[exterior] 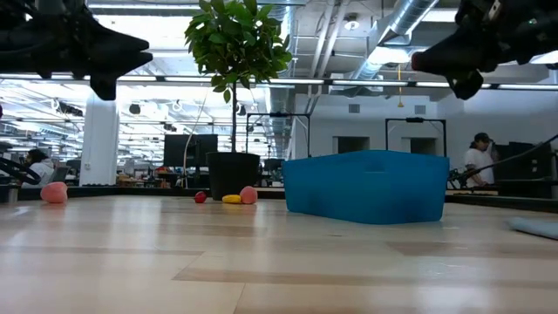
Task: Pick and placing Produce into tupperware
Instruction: Put the bottom cherry into the blue bin
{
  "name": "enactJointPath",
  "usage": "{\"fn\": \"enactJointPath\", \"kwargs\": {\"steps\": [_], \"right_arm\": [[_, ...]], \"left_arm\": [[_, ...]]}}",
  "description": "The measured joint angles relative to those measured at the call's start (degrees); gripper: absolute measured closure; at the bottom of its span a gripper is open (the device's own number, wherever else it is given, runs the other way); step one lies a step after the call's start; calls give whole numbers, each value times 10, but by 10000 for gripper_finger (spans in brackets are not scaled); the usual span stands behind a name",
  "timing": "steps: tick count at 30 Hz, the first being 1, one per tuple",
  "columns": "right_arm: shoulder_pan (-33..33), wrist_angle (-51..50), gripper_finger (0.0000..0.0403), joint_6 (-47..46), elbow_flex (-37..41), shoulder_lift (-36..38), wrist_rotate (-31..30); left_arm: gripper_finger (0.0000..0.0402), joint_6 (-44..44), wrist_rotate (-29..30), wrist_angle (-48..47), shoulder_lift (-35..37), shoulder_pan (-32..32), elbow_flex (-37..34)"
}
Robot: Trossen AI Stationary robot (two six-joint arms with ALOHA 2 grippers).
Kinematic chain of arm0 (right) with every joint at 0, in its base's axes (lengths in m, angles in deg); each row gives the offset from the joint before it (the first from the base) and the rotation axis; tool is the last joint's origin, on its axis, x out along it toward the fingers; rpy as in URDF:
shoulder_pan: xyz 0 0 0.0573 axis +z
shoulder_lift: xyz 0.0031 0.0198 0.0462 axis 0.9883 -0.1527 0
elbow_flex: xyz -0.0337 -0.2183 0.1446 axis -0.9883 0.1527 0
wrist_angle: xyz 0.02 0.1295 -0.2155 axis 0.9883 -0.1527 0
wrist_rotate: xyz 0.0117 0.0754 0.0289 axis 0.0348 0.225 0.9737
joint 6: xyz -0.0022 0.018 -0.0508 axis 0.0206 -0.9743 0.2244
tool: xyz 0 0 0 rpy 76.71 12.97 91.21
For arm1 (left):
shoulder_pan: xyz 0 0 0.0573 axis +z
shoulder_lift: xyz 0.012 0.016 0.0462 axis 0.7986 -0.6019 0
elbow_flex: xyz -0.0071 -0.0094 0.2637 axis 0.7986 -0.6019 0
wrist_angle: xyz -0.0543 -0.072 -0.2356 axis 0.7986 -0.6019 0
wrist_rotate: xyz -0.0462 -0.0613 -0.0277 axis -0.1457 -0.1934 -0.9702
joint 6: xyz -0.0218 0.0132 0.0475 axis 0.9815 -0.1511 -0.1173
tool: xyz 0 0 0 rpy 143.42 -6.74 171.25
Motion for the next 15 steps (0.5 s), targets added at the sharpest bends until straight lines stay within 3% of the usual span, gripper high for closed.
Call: {"fn": "enactJointPath", "kwargs": {"steps": [12, 15], "right_arm": [[-97, -25, 332, 13, 4, 80, 82], [-131, -9, 332, 16, 4, 79, 112]], "left_arm": [[294, 11, 116, -50, 0, 0, 0], [294, 61, 116, -59, 0, 0, 0]]}}
